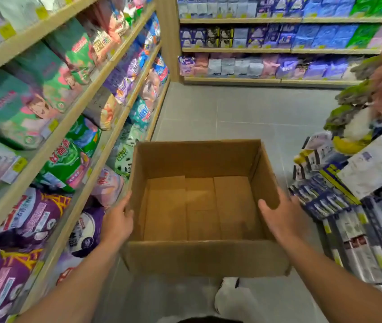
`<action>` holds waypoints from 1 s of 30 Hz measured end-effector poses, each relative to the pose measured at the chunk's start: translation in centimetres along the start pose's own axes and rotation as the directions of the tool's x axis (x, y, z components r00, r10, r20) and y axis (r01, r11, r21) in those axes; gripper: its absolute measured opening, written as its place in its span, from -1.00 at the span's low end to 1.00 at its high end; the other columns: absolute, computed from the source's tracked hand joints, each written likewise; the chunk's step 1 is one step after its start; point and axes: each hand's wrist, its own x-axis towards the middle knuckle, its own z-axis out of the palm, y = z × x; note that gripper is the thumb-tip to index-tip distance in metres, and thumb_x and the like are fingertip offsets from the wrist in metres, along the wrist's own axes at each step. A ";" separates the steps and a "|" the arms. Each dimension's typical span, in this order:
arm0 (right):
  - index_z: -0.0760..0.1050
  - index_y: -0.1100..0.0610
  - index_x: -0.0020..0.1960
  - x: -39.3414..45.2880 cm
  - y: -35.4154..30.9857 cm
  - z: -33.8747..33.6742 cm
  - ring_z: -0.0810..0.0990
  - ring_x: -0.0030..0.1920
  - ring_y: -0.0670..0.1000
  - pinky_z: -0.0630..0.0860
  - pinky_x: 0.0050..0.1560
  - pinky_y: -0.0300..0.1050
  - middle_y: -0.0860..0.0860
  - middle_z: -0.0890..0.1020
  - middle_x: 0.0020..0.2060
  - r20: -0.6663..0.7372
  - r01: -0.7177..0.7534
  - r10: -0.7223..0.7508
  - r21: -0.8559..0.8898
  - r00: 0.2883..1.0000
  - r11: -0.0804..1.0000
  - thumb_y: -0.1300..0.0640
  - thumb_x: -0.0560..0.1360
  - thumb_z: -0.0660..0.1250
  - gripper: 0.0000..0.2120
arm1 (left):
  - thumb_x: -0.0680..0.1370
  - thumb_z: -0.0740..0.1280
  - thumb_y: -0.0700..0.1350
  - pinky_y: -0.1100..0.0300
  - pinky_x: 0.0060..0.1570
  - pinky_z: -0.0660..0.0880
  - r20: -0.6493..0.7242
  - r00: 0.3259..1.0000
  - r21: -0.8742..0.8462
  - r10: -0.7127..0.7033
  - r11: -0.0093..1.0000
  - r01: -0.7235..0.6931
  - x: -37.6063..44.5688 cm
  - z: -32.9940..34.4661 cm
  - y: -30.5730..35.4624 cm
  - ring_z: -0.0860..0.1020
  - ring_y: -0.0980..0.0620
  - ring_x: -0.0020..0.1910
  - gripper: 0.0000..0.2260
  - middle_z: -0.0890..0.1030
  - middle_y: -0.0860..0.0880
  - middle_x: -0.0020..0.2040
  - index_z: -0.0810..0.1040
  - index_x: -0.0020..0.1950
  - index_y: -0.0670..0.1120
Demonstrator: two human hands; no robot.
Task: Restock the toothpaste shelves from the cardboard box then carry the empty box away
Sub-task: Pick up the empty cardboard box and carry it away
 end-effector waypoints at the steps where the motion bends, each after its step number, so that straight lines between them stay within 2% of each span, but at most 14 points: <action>1: 0.23 -0.04 0.51 2.3 -0.7 -0.2 0.43 0.32 0.19 0.48 0.15 0.14 0.14 0.39 0.37 0.014 0.014 -0.014 0.002 1.000 1.000 -0.25 0.50 0.27 -0.34 | 0.62 0.25 -0.17 0.05 0.05 0.52 -0.010 1.000 0.002 -0.018 1.000 0.018 1.2 0.4 1.1 0.54 -0.15 0.22 -0.49 0.46 -0.06 0.41 0.24 0.53 0.16; 3: 0.21 -0.03 0.52 7.5 -2.6 -0.6 0.44 0.30 0.18 0.48 0.14 0.13 0.12 0.39 0.36 0.051 0.059 -0.060 0.022 0.997 0.998 -0.23 0.50 0.27 -0.34 | 0.62 0.25 -0.18 0.07 0.07 0.49 -0.043 0.998 0.003 -0.056 0.998 0.056 4.0 1.0 3.9 0.53 -0.16 0.23 -0.50 0.48 -0.09 0.40 0.25 0.53 0.12; 8: 0.22 -0.02 0.52 18.9 -8.4 -0.6 0.49 0.19 0.15 0.42 -0.04 -0.05 0.10 0.43 0.27 0.087 0.164 -0.164 0.011 0.983 0.986 -0.21 0.51 0.28 -0.35 | 0.63 0.24 -0.17 0.03 0.13 0.48 -0.105 0.981 -0.035 -0.160 0.987 0.158 11.4 2.0 9.0 0.54 -0.16 0.20 -0.51 0.52 -0.08 0.36 0.27 0.53 0.12; 14: 0.30 -0.03 0.45 33.6 -16.8 2.8 0.50 0.19 0.19 0.49 0.11 0.08 0.11 0.45 0.23 0.145 0.222 -0.222 0.012 0.964 0.975 -0.23 0.49 0.27 -0.41 | 0.62 0.24 -0.17 0.03 0.11 0.49 -0.110 0.973 -0.052 -0.204 0.978 0.200 25.0 4.5 12.4 0.51 -0.14 0.26 -0.50 0.40 -0.09 0.47 0.26 0.53 0.15; 15: 0.30 -0.03 0.45 36.1 -18.4 3.3 0.49 0.19 0.19 0.49 0.11 0.07 0.11 0.45 0.22 0.151 0.232 -0.231 0.009 0.961 0.973 -0.23 0.50 0.28 -0.41 | 0.62 0.24 -0.17 0.04 0.07 0.50 -0.099 0.971 -0.063 -0.219 0.975 0.214 27.6 4.9 13.1 0.54 -0.14 0.21 -0.50 0.42 -0.13 0.44 0.25 0.53 0.15; 17: 0.33 -0.03 0.42 41.0 -21.7 4.2 0.49 0.18 0.20 0.48 0.09 0.05 0.11 0.46 0.20 0.163 0.225 -0.221 -0.009 0.962 0.974 -0.23 0.49 0.27 -0.44 | 0.62 0.23 -0.17 0.08 -0.11 0.51 -0.081 0.970 -0.080 -0.230 0.971 0.223 32.9 5.2 14.7 0.59 -0.07 -0.03 -0.50 0.50 -0.17 0.36 0.25 0.53 0.14; 19: 0.37 -0.04 0.37 46.0 -24.7 5.0 0.51 0.15 0.19 0.48 0.07 0.04 0.10 0.48 0.16 0.166 0.213 -0.207 -0.020 0.964 0.977 -0.25 0.47 0.26 -0.46 | 0.63 0.22 -0.17 0.13 -0.27 0.47 -0.076 0.971 -0.077 -0.228 0.972 0.223 37.8 5.0 16.7 0.52 0.07 -0.23 -0.51 0.56 -0.14 0.30 0.24 0.53 0.14; 20: 0.38 -0.05 0.36 48.3 -26.1 5.3 0.51 0.14 0.19 0.48 0.07 0.05 0.09 0.48 0.14 0.170 0.209 -0.202 -0.022 0.964 0.978 -0.26 0.45 0.25 -0.46 | 0.63 0.21 -0.15 0.12 -0.24 0.48 -0.077 0.971 -0.069 -0.225 0.973 0.220 40.2 4.9 17.8 0.54 0.06 -0.19 -0.51 0.56 -0.12 0.30 0.24 0.53 0.15; 22: 0.37 -0.06 0.36 52.7 -28.6 5.7 0.52 0.11 0.19 0.49 0.06 0.06 0.09 0.49 0.12 0.168 0.205 -0.199 -0.016 0.965 0.979 -0.27 0.45 0.23 -0.46 | 0.63 0.21 -0.13 0.07 -0.06 0.51 -0.066 0.968 -0.041 -0.241 0.970 0.238 44.9 4.8 20.1 0.59 -0.04 0.01 -0.52 0.55 -0.10 0.33 0.24 0.53 0.17; 25: 0.35 -0.10 0.38 58.5 -31.8 5.9 0.53 0.12 0.18 0.51 0.10 0.11 0.07 0.49 0.15 0.163 0.214 -0.211 0.002 0.964 0.977 -0.27 0.50 0.22 -0.50 | 0.63 0.23 -0.15 0.06 0.15 0.47 -0.044 0.963 -0.048 -0.265 0.964 0.263 51.1 5.0 23.6 0.55 -0.13 0.19 -0.51 0.54 -0.09 0.34 0.26 0.53 0.15; 27: 0.33 -0.11 0.40 62.8 -33.3 6.1 0.52 0.15 0.18 0.51 0.12 0.14 0.07 0.48 0.18 0.168 0.223 -0.221 0.006 0.961 0.975 -0.27 0.52 0.21 -0.49 | 0.62 0.24 -0.17 0.08 0.08 0.49 -0.055 0.962 -0.062 -0.268 0.962 0.265 54.9 5.5 26.1 0.58 -0.15 0.11 -0.51 0.59 -0.11 0.26 0.28 0.52 0.14; 30: 0.33 -0.08 0.40 70.2 -35.8 7.5 0.53 0.11 0.19 0.50 0.09 0.08 0.10 0.48 0.15 0.183 0.234 -0.234 0.023 0.955 0.972 -0.23 0.51 0.24 -0.49 | 0.63 0.23 -0.17 0.07 -0.08 0.49 -0.055 0.952 -0.068 -0.300 0.953 0.296 60.9 7.1 29.4 0.57 -0.14 -0.11 -0.51 0.64 -0.17 0.14 0.27 0.52 0.14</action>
